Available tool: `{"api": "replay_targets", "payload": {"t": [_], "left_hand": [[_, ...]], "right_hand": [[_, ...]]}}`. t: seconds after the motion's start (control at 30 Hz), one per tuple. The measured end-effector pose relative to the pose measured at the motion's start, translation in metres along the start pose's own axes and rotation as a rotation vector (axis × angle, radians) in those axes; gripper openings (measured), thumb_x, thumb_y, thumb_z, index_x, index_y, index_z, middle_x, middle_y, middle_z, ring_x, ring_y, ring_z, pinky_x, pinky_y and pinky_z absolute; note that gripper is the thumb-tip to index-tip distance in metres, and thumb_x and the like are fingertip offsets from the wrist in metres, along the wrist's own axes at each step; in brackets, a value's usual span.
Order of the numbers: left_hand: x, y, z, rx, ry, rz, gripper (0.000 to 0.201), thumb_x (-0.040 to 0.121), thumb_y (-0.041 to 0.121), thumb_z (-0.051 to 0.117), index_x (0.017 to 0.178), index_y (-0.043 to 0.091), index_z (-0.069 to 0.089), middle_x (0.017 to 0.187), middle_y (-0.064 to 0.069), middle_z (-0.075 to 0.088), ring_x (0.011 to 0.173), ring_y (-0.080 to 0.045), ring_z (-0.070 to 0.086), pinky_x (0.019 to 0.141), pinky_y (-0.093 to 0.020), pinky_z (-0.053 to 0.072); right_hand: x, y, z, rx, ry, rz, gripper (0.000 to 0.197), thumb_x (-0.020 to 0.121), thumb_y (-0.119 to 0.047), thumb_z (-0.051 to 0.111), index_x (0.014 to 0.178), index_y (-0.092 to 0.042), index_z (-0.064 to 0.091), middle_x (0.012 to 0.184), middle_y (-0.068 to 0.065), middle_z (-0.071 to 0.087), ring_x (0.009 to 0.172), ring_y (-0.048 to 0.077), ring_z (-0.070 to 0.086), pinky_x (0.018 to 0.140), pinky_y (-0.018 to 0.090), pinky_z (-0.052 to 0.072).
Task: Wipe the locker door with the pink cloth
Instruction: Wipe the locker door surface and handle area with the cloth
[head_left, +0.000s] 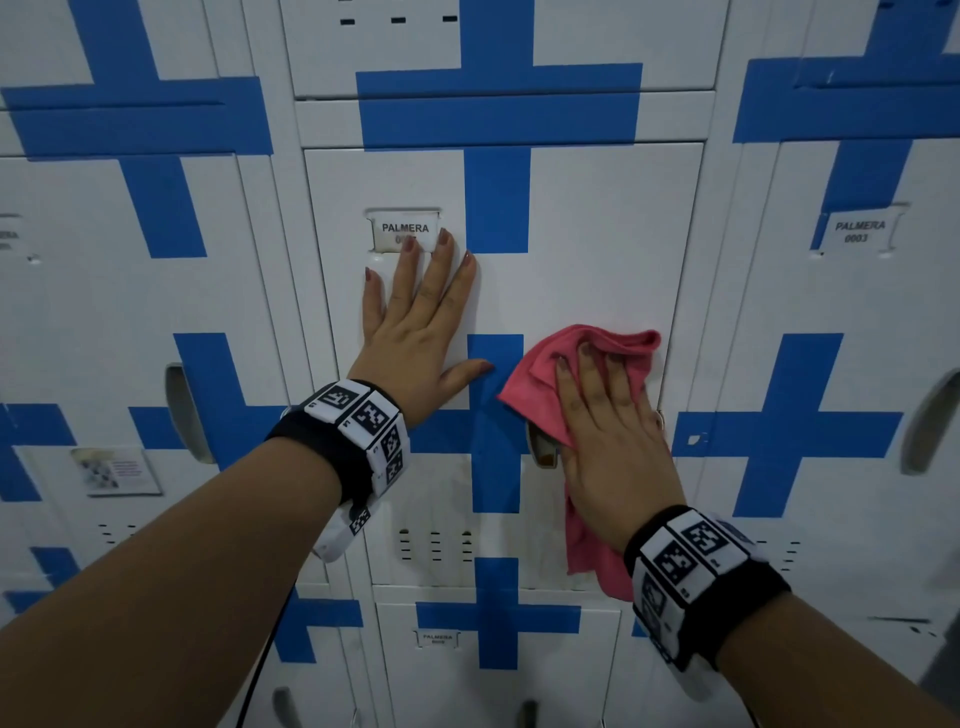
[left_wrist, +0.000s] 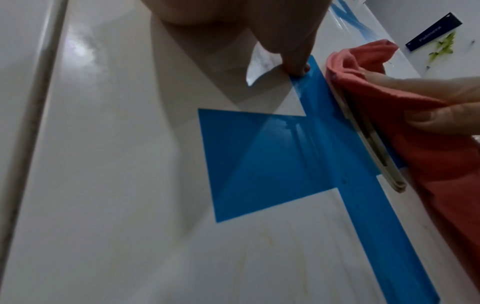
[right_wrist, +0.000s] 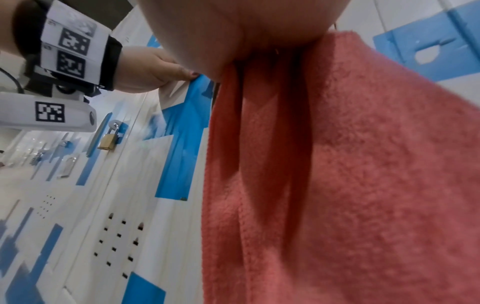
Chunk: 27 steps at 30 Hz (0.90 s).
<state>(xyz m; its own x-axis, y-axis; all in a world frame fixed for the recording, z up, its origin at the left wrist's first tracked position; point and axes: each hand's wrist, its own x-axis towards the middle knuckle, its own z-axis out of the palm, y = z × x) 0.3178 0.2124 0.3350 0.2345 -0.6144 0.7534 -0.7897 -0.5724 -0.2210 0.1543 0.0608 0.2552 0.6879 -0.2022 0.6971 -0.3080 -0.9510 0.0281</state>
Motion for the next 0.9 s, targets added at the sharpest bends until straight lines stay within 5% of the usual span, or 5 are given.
{"api": "replay_targets", "payload": {"t": [0.17, 0.47, 0.77, 0.9], "left_hand": [[-0.001, 0.000, 0.002, 0.001, 0.014, 0.005, 0.092, 0.082, 0.067, 0.036, 0.149, 0.023, -0.010, 0.151, 0.008, -0.024, 0.140, -0.020, -0.023, 0.107, -0.043, -0.023], [-0.001, 0.000, 0.002, 0.004, 0.007, 0.005, 0.092, 0.083, 0.065, 0.038, 0.149, 0.021, -0.010, 0.153, 0.005, -0.020, 0.140, -0.021, -0.021, 0.109, -0.053, -0.011], [-0.001, 0.001, 0.001, 0.002, 0.002, 0.006, 0.091, 0.084, 0.066, 0.036, 0.149, 0.021, -0.010, 0.154, 0.002, -0.018, 0.140, -0.021, -0.021, 0.109, -0.053, -0.011], [-0.002, 0.000, 0.002, 0.002, -0.001, 0.006, 0.091, 0.084, 0.065, 0.037, 0.149, 0.021, -0.009, 0.155, 0.000, -0.015, 0.141, -0.023, -0.019, 0.109, -0.053, -0.011]], "right_hand": [[-0.006, -0.003, 0.012, -0.017, -0.062, -0.069, 0.068, 0.089, -0.029, 0.039, 0.150, -0.016, 0.012, 0.157, 0.005, 0.004, 0.144, 0.027, 0.000, 0.115, 0.048, 0.008], [-0.006, -0.023, 0.020, -0.023, -0.029, 0.051, 0.061, 0.085, -0.022, 0.045, 0.144, -0.011, 0.032, 0.154, 0.012, 0.020, 0.142, 0.032, 0.012, 0.113, 0.050, 0.014], [-0.018, -0.030, 0.033, 0.012, -0.065, 0.046, 0.063, 0.091, -0.022, 0.044, 0.148, -0.012, 0.020, 0.157, 0.004, 0.003, 0.144, 0.029, -0.002, 0.116, 0.046, -0.001], [-0.028, -0.026, 0.037, -0.030, -0.123, -0.040, 0.071, 0.086, -0.018, 0.052, 0.146, -0.009, 0.017, 0.156, 0.007, 0.011, 0.144, 0.029, 0.000, 0.115, 0.048, 0.005]]}}
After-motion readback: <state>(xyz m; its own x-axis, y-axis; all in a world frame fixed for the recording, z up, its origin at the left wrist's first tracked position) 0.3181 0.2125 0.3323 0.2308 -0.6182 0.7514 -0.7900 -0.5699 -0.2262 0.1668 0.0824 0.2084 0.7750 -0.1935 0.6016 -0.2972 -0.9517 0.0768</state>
